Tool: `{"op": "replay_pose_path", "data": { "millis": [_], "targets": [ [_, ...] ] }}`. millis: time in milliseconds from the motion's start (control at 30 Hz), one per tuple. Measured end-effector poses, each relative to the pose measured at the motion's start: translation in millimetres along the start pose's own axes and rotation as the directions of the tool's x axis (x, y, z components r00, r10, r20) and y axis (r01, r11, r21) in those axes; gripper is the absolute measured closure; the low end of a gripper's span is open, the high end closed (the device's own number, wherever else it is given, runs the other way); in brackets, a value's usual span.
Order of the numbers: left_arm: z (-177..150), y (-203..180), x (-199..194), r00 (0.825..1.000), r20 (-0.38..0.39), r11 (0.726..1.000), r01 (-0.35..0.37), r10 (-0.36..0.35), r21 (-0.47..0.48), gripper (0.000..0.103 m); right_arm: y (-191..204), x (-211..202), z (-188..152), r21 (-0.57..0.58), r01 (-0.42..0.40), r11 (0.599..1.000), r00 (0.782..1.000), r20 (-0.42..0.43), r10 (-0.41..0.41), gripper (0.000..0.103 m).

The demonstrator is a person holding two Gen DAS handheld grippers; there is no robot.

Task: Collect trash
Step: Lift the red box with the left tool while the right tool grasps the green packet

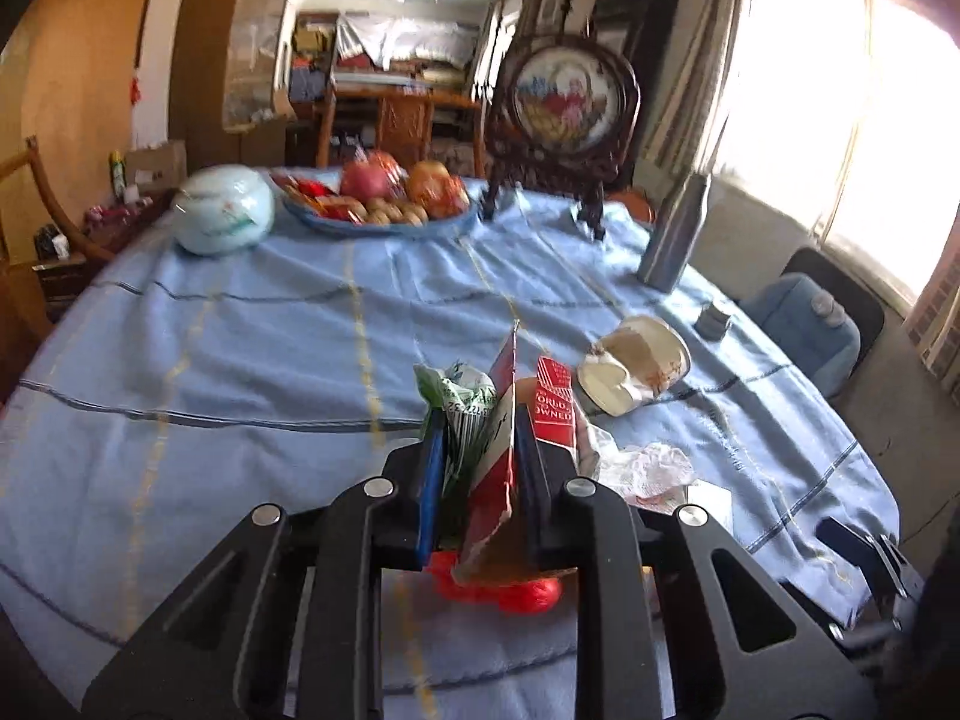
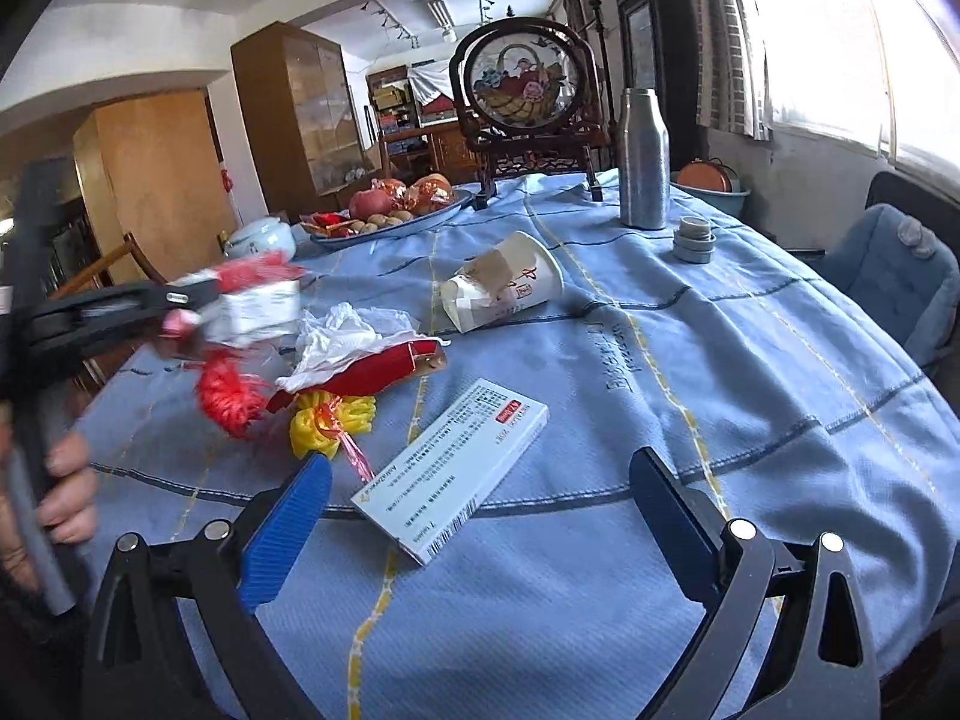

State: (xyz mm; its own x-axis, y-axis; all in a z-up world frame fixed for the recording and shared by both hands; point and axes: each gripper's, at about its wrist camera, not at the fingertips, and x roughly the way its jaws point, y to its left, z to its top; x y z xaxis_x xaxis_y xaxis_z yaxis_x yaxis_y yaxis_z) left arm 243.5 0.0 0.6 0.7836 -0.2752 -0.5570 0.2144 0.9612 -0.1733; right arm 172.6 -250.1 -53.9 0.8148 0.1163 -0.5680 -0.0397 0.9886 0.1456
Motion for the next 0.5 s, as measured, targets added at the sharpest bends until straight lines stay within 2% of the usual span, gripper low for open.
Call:
{"op": "replay_pose_path", "data": {
  "millis": [67, 167, 300, 400, 500],
  "targets": [
    [-3, 10, -16, 1.0, 0.015, 1.0, -0.003, 0.003, -0.02, 0.08, 7, 5, 1, -0.012, 0.008, 1.0, 1.0, -0.015, -0.008, 0.005],
    [-8, 25, -27, 0.999, 0.007, 0.997, 0.04, -0.039, -0.067, 0.08, 15, 9, 1, -0.024, 0.008, 1.0, 0.999, -0.034, -0.009, 0.005],
    [-28, 44, -31, 0.996, -0.058, 0.991, 0.064, -0.071, -0.117, 0.08, 24, 8, 2, -0.03, -0.006, 1.0, 0.999, -0.036, 0.005, 0.005],
    [-45, 50, -33, 0.992, -0.086, 0.987, 0.075, -0.088, -0.14, 0.077, 37, 3, 2, -0.038, -0.059, 0.998, 0.998, -0.026, 0.058, 0.005],
    [-54, 60, -43, 0.996, -0.06, 0.985, 0.051, -0.062, -0.167, 0.072, 55, -2, 1, -0.071, -0.106, 0.992, 0.994, -0.021, 0.105, 0.007]
  ]
}}
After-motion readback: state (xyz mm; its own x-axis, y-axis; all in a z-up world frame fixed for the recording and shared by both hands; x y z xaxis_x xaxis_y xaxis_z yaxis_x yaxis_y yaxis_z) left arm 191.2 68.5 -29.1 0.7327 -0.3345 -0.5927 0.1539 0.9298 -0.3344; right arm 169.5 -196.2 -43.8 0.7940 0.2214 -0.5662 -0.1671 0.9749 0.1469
